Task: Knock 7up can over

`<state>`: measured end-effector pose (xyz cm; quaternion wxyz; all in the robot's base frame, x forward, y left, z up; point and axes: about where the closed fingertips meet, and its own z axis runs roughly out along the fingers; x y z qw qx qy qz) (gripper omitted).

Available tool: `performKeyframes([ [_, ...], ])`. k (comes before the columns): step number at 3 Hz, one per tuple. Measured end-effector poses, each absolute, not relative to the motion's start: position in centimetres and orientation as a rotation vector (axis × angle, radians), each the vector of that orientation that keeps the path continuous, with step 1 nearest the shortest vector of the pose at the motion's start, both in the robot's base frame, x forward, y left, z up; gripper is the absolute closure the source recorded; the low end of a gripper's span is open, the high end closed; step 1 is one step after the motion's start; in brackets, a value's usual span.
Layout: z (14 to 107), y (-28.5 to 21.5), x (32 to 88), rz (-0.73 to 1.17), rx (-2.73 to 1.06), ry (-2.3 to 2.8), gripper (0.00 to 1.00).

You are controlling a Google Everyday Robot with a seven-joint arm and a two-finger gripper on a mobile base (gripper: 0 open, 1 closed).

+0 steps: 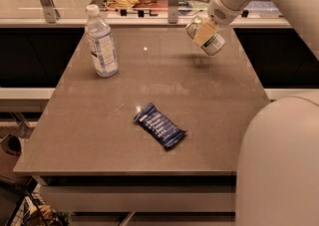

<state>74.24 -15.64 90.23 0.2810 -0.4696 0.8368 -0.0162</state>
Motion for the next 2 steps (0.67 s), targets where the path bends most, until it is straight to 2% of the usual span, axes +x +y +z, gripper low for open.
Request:
performKeyframes([
  [2,86.0,-14.4,74.4,-0.197,-1.442,2.363,1.00],
])
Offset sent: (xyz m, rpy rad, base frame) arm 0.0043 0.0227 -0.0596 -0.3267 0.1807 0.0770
